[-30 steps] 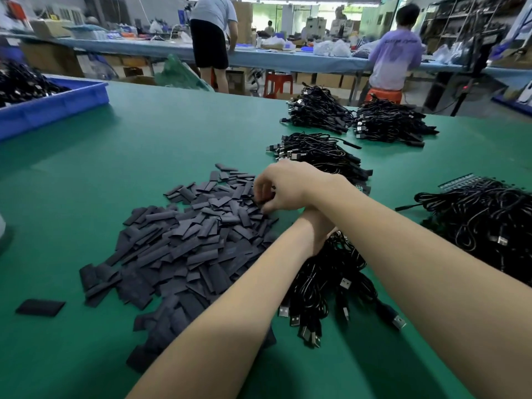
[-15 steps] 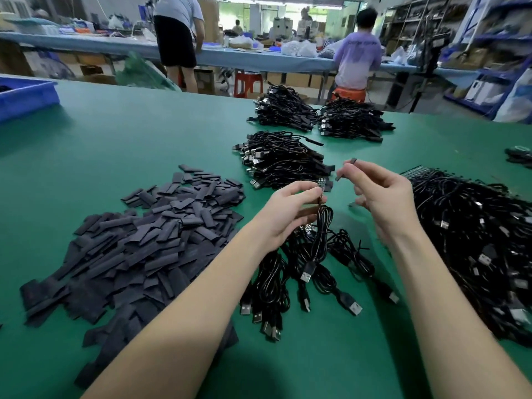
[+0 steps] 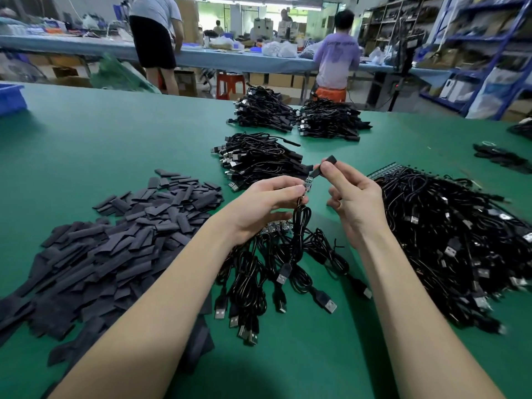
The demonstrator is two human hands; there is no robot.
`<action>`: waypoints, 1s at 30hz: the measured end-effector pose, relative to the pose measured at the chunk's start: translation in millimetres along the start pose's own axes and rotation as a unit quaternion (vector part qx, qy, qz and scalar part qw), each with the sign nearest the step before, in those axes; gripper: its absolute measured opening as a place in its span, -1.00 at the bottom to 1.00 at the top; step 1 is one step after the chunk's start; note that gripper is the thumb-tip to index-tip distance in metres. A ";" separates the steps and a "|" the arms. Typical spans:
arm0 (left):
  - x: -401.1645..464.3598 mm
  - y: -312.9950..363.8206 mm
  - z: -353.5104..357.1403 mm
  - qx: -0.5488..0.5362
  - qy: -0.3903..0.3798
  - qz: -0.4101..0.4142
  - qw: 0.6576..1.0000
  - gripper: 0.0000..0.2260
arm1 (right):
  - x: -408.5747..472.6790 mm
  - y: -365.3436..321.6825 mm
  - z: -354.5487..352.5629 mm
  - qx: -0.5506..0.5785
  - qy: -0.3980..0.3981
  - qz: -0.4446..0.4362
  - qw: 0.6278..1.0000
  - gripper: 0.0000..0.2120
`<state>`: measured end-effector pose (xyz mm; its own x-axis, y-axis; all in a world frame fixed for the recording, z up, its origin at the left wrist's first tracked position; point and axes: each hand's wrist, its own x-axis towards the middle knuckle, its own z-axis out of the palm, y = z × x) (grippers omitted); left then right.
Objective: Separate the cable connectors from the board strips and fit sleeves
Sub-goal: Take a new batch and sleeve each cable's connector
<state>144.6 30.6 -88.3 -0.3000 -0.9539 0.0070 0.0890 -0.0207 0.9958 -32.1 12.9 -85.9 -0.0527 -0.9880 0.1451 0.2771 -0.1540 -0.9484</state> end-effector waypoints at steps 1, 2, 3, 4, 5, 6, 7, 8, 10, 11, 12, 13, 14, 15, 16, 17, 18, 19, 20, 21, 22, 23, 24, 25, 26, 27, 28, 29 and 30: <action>0.2 -0.2 -0.2 0.002 0.000 0.001 1.000 -0.91 | -0.1 -0.2 -0.5 0.000 -0.002 0.002 1.000 -0.91; 0.4 -0.4 -0.3 0.005 0.000 0.002 1.000 -0.91 | -0.1 -0.4 -0.7 0.000 -0.006 0.004 1.000 -0.92; 0.6 -0.6 -0.7 0.006 -0.002 0.003 1.000 -0.91 | -0.1 -1.2 -1.3 0.000 -0.012 0.006 1.000 -0.93; 0.5 -0.2 -0.8 0.008 -0.004 0.004 1.000 -0.91 | -0.4 -2.1 -2.0 -0.001 -0.022 0.009 1.000 -0.91; 0.3 0.5 -1.5 0.011 -0.007 0.007 1.000 -0.91 | -0.6 -3.5 -3.3 0.001 -0.037 0.014 0.999 -0.89; -0.3 1.6 -2.5 0.014 -0.012 0.009 1.000 -0.91 | -1.0 -4.5 -5.0 0.006 -0.059 0.019 0.998 -0.87; -1.1 3.0 -4.0 0.016 -0.019 0.012 1.000 -0.89 | -1.2 -5.6 -7.2 0.013 -0.085 0.024 0.996 -0.85; -2.2 4.6 -5.4 0.016 -0.026 0.016 0.999 -0.86 | -1.4 -6.3 -9.6 0.022 -0.110 0.031 0.993 -0.85; -4.5 7.5 -8.3 0.009 -0.040 0.026 0.999 -0.81 | -1.4 -8.4 -14.2 0.027 -0.149 0.042 0.988 -0.89; -5.5 8.3 -9.5 0.005 -0.046 0.031 0.998 -0.81 | -1.1 -9.2 -16.1 0.025 -0.159 0.046 0.986 -0.89; -6.1 9.0 -10.3 0.001 -0.052 0.034 0.998 -0.81 | -0.8 -10.2 -17.4 0.020 -0.166 0.046 0.985 -0.88; -6.6 9.6 -10.8 -0.002 -0.057 0.036 0.998 -0.80 | -0.8 -10.8 -17.7 0.013 -0.172 0.041 0.984 -0.87; -7.0 10.7 -11.1 -0.006 -0.062 0.037 0.997 -0.78 | -0.9 -11.3 -17.1 0.007 -0.178 0.032 0.983 -0.87; -7.6 11.8 -11.4 -0.007 -0.065 0.038 0.997 -0.76 | -1.2 -11.6 -15.8 0.002 -0.186 0.024 0.982 -0.87; -8.0 13.1 -11.3 -0.005 -0.068 0.041 0.997 -0.75 | -1.6 -11.7 -14.6 -0.001 -0.192 0.016 0.981 -0.87; -8.5 14.0 -10.7 -0.002 -0.071 0.042 0.997 -0.75 | -2.2 -11.9 -13.8 0.000 -0.196 0.012 0.981 -0.87; -9.0 14.5 -9.7 0.000 -0.073 0.044 0.996 -0.75 | -2.7 -11.9 -13.5 0.002 -0.199 0.011 0.980 -0.87; -9.3 14.9 -8.9 0.001 -0.073 0.046 0.996 -0.76 | -3.0 -12.0 -13.8 0.002 -0.204 0.013 0.979 -0.87; -9.0 14.9 -7.7 0.002 -0.072 0.049 0.996 -0.77 | -3.3 -11.7 -13.9 0.000 -0.209 0.018 0.978 -0.87; -8.7 14.6 -6.6 0.002 -0.069 0.052 0.996 -0.78 | -3.9 -11.2 -13.8 -0.001 -0.212 0.023 0.977 -0.87; -7.7 14.4 -5.4 0.003 -0.063 0.055 0.996 -0.78 | -4.3 -10.8 -13.2 0.002 -0.210 0.025 0.977 -0.88; -6.8 14.1 -4.2 0.006 -0.055 0.057 0.997 -0.78 | -4.8 -10.2 -12.0 0.008 -0.202 0.023 0.979 -0.89; -6.0 14.2 -2.7 0.015 -0.046 0.056 0.997 -0.77 | -5.0 -9.9 -11.1 0.015 -0.189 0.020 0.982 -0.90; -5.3 14.3 -1.2 0.036 -0.035 0.054 0.997 -0.75 | -5.0 -9.7 -10.6 0.022 -0.173 0.017 0.985 -0.89; -4.6 14.6 0.1 0.066 -0.023 0.056 0.996 -0.72 | -4.8 -9.8 -11.0 0.031 -0.156 0.017 0.987 -0.88; -4.0 14.3 1.7 0.095 -0.010 0.065 0.993 -0.72 | -4.4 -10.1 -12.2 0.041 -0.139 0.021 0.989 -0.88; -3.5 14.6 2.8 0.115 0.005 0.081 0.990 -0.74 | -3.8 -10.3 -14.0 0.047 -0.125 0.027 0.991 -0.88; -2.8 15.0 3.8 0.129 0.019 0.096 0.987 -0.77 | -3.0 -10.4 -16.1 0.050 -0.113 0.031 0.992 -0.89; -2.1 15.3 4.3 0.141 0.031 0.107 0.984 -0.80 | -2.5 -10.5 -18.1 0.051 -0.105 0.036 0.993 -0.89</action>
<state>142.4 33.5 -72.8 -0.2433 -0.9441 0.2226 -0.1262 0.2583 0.9578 -52.3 17.1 -81.4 0.1688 -0.9752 0.1430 0.3684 -0.0721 -0.9269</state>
